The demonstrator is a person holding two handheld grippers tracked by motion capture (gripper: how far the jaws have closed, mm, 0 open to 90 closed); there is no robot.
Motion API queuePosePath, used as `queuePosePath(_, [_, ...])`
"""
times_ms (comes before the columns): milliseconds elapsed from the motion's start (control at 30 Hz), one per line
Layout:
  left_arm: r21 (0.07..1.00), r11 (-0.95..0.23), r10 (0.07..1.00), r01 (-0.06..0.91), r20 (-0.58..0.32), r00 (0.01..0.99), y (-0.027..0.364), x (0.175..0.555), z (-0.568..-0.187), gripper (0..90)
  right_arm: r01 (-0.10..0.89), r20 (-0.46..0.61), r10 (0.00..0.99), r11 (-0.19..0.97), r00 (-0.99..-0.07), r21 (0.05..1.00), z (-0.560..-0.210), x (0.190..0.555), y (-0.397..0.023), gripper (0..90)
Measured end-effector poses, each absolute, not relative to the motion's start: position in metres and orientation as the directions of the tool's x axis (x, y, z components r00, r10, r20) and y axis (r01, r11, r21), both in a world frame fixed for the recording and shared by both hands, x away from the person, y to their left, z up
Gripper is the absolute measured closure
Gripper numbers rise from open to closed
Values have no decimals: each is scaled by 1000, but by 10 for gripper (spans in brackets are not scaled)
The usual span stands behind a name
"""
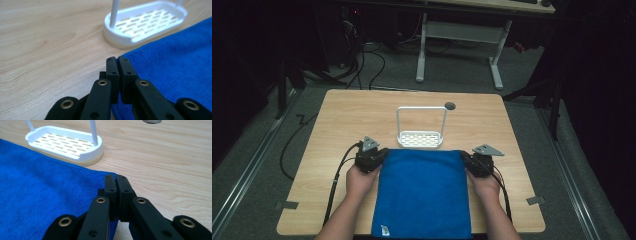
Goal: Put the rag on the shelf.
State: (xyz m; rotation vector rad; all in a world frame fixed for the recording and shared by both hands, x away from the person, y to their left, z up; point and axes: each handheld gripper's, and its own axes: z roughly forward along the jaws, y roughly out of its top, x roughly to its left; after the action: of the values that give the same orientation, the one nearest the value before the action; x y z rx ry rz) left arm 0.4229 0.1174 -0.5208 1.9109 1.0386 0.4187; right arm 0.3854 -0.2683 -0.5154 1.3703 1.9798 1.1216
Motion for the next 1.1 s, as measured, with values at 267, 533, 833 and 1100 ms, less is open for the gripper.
queuePosePath(267, [878, -226, 799, 423, -81, 595, 123, 401, -504, 872, 472, 87, 915, 120, -393, 873, -502, 374, -269, 885])
queuePosePath(533, [905, -192, 801, 380, -80, 594, 127, 395, -498, 872, 424, 80, 913, 107, -400, 899, -492, 366, -263, 885])
queuePosePath(833, [932, -148, 803, 330, -81, 591, 130, 387, -485, 872, 371, 73, 914, 88, -398, 925, -480, 354, -260, 885])
queuePosePath(1100, [951, -109, 803, 290, -88, 590, 131, 379, -472, 872, 318, 64, 913, 74, -403, 945, -467, 345, -258, 885])
